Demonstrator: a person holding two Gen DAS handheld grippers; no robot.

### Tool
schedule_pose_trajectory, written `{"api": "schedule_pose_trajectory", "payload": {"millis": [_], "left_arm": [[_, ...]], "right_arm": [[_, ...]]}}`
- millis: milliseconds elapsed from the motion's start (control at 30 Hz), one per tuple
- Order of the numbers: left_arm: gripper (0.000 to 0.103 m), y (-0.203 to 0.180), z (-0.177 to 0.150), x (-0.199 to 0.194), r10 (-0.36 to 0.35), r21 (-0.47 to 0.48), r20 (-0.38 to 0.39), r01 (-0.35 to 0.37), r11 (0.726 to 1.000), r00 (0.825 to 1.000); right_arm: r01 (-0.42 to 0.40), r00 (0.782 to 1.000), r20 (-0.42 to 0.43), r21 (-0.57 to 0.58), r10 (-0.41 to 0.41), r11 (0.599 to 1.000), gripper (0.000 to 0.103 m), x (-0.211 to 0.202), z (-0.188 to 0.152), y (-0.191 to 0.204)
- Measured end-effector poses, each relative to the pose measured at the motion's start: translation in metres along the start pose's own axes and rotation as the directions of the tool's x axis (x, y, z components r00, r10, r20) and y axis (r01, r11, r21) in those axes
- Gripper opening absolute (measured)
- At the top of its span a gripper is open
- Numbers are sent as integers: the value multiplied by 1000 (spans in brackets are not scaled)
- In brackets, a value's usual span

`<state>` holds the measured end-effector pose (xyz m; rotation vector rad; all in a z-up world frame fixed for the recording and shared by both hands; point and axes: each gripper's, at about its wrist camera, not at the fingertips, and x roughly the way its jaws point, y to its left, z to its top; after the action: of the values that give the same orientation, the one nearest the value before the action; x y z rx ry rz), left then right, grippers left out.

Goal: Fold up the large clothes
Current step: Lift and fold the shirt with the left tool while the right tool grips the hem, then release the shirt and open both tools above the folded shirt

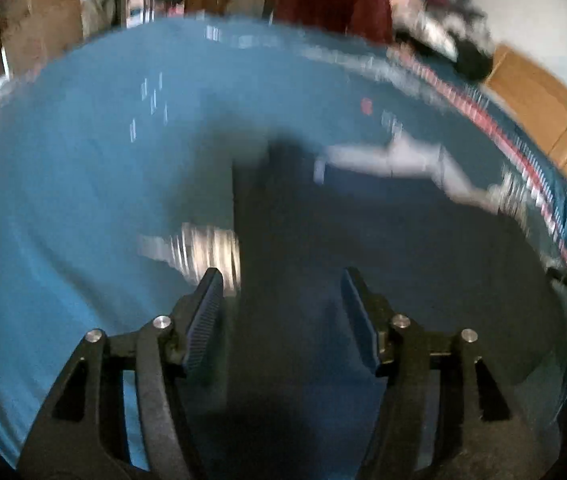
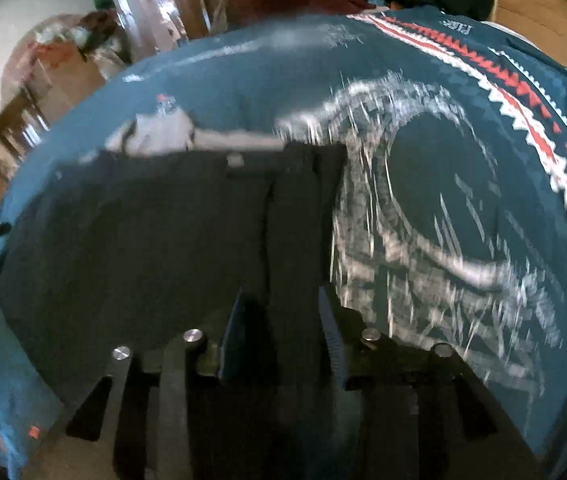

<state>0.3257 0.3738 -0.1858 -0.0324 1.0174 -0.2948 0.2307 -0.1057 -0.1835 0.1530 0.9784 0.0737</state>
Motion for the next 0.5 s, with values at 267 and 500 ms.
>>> {"api": "schedule_pose_trajectory", "payload": {"millis": [267,500], "left_arm": [[62,9,-63,-20,6,63,18,-7,998,1000],[57,-31,-67,-94,-63,119,162,44,992,985]], "right_arm": [[6,1000,6,8,-6,1000,50,9,-38,-4],[90,987,141,-72,-79,993,52,-43,-29,52]]}}
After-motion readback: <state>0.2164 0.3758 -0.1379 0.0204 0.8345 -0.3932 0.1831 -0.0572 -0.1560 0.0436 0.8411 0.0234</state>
